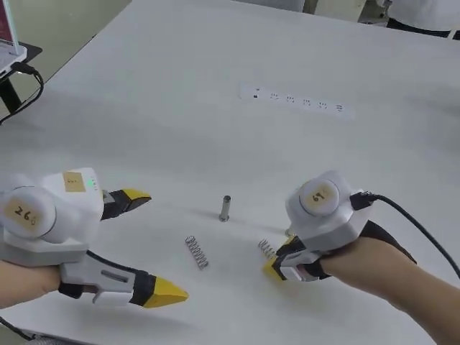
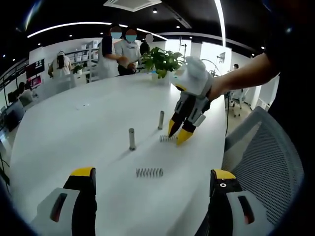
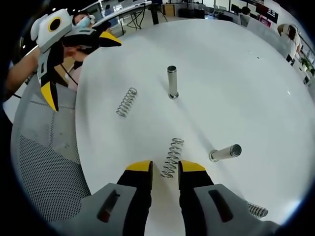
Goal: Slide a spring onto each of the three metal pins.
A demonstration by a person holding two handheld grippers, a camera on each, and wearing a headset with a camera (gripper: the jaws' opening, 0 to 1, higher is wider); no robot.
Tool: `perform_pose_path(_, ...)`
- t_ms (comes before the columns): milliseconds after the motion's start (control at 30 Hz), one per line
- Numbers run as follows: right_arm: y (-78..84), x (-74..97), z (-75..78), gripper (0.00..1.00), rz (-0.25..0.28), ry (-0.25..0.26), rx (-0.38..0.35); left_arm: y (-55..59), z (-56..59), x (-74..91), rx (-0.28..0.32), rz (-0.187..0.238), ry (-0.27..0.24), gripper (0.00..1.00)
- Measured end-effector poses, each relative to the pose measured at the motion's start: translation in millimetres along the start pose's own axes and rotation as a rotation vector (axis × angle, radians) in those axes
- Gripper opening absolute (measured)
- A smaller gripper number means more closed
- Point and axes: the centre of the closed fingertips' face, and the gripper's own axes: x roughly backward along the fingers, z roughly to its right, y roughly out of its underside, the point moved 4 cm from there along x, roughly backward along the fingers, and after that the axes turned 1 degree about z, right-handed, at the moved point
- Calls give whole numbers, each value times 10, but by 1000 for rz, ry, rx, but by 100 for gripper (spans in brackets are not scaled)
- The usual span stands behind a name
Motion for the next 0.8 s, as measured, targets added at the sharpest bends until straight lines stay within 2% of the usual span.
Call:
perform_pose_path(200, 27, 7, 26, 15, 5, -6, -25, 35, 7, 12, 7, -4, -4, 93)
perform_pose_path(800, 17, 2, 57, 9, -11, 18, 36, 75, 34, 6, 13, -11, 2, 93)
